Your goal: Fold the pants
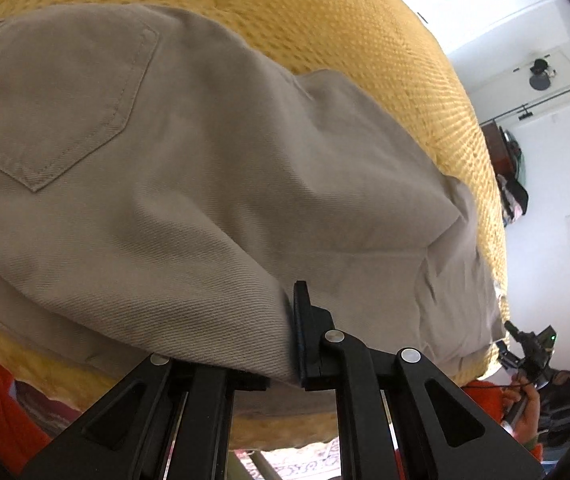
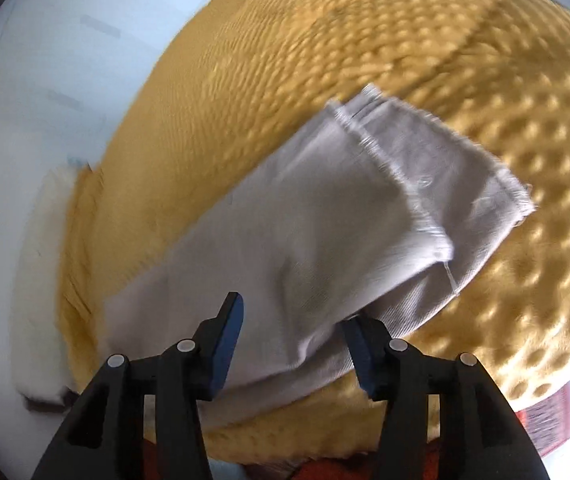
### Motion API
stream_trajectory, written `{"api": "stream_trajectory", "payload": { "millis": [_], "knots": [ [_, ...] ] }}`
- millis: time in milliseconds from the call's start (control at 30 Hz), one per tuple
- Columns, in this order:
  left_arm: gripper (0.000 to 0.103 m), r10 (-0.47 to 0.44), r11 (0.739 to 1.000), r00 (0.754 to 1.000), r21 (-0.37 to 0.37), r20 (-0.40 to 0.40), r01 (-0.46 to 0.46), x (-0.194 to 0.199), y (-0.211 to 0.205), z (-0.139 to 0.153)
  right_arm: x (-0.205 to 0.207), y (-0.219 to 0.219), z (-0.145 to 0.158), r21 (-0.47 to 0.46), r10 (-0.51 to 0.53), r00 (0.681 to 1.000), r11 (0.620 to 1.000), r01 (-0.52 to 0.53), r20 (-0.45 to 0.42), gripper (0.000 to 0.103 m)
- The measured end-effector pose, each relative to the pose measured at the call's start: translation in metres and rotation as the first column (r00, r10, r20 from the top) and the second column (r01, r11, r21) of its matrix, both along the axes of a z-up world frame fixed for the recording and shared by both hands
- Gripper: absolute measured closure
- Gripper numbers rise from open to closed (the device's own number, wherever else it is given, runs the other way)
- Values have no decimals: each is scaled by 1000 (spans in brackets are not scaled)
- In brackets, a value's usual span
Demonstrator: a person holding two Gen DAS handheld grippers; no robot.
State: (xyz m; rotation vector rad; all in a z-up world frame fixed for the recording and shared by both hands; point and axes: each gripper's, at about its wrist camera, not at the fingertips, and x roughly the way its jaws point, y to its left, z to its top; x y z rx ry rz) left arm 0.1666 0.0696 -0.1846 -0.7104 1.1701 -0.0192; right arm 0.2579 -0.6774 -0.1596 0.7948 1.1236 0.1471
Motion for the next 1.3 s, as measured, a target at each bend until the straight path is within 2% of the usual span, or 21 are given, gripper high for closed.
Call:
{"api": "stream_trajectory", "payload": {
  "millis": [33, 67, 100, 167, 200, 233, 300, 333, 433, 500, 600, 800, 933, 1067, 1167, 1200, 1233, 1267, 1300],
  "knots": [
    [96, 1, 1000, 1000, -3, 9, -1, -4, 1, 3, -3, -8, -1, 15, -35, 999, 999, 35, 5, 52],
    [96, 2, 1000, 1000, -6, 18, -2, -3, 2, 3, -5, -15, -3, 13, -60, 998, 998, 60, -3, 66],
    [96, 2, 1000, 1000, -7, 28, -2, -6, 3, 6, -6, -19, -3, -4, -80, 997, 997, 80, -17, 94],
    [98, -15, 1000, 998, -9, 57, 15, -8, 0, 18, -8, -26, 3, -54, -90, 996, 995, 89, -27, 95],
    [98, -35, 999, 997, -6, 69, 36, -9, -4, 23, -8, -25, 10, -106, -75, 997, 992, 73, -17, 95],
    [98, -58, 998, 995, 2, 75, 58, -11, -8, 25, -6, -21, 22, -205, -43, 999, 978, 42, -1, 95],
    [98, -132, 990, 989, 64, 67, 128, -12, -22, 29, 0, -15, 36, -317, -25, 1000, 948, 23, -1, 96],
    [98, -158, 984, 986, 87, 46, 154, -13, -26, 24, 1, -20, 33, -355, -45, 999, 934, 34, -21, 96],
    [98, -179, 977, 983, 112, -33, 182, -10, -35, 4, 7, -30, 5, -344, -95, 989, 938, 50, -115, 96],
    [98, -178, 978, 983, 101, -43, 181, -19, -27, 0, 5, -31, 9, -358, -116, 989, 931, 76, -93, 96],
    [98, -204, 971, 979, 126, -13, 204, -21, -28, 12, 6, -28, 16, -403, -108, 992, 912, 70, -72, 97],
    [98, -255, 951, 966, 172, -34, 257, -9, -56, 9, 1, -12, 28, -460, -137, 989, 882, 100, -47, 98],
    [97, -253, 949, 964, 173, -77, 263, -2, -56, -10, 4, -10, 25, -475, -126, 988, 877, 71, -85, 98],
    [96, -288, 927, 954, 227, -84, 300, 0, -68, -8, 4, -7, 24, -495, -119, 989, 867, 59, -92, 98],
    [86, -286, 920, 953, 250, -95, 301, -1, -67, -1, 6, -7, 19, -489, -100, 987, 872, 27, -124, 97],
    [81, -286, 915, 953, 267, -102, 303, -2, -67, 3, 5, -10, 19, -472, -106, 987, 881, 37, -120, 91],
    [68, -287, 906, 951, 289, -115, 308, -4, -64, 8, 3, -15, 21, -441, -112, 988, 896, 56, -102, 86],
    [55, -287, 898, 949, 309, -129, 314, -7, -62, 11, -2, -22, 23, -411, -128, 988, 908, 82, -86, 71],
    [51, -288, 890, 947, 326, -142, 319, -11, -58, 15, -8, -28, 26, -386, -149, 986, 916, 111, -71, 54]
  ]
}}
